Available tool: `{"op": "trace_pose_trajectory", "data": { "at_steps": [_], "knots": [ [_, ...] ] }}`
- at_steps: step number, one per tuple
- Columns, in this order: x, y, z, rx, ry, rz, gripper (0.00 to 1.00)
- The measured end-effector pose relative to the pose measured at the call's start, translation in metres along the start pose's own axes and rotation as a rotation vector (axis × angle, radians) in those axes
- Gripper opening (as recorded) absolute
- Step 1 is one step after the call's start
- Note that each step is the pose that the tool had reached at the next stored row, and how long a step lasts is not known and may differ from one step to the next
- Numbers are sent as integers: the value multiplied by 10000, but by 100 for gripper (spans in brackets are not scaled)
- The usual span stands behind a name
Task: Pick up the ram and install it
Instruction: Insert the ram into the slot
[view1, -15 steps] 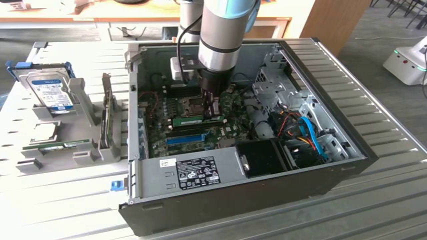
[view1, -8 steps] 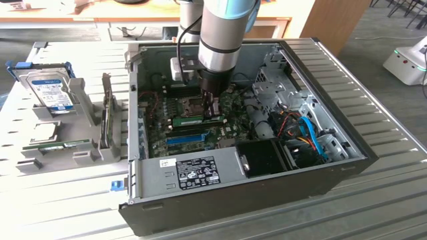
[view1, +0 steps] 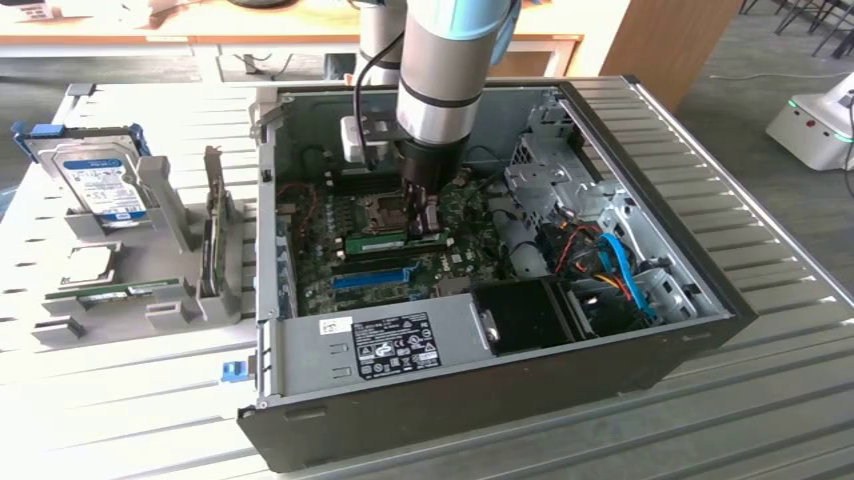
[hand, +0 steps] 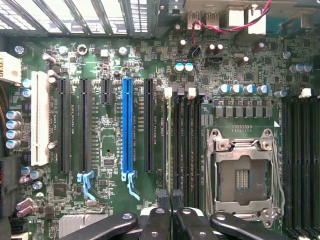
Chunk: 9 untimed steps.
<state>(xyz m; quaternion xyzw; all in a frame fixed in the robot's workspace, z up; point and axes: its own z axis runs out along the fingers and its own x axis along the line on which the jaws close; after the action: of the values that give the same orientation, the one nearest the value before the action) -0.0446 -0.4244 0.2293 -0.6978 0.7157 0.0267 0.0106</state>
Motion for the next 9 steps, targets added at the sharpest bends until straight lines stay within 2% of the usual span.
{"op": "trace_pose_trajectory", "data": {
  "at_steps": [9],
  "knots": [
    [1, 0, 10, -1, 2, 1, 12]
  ]
}}
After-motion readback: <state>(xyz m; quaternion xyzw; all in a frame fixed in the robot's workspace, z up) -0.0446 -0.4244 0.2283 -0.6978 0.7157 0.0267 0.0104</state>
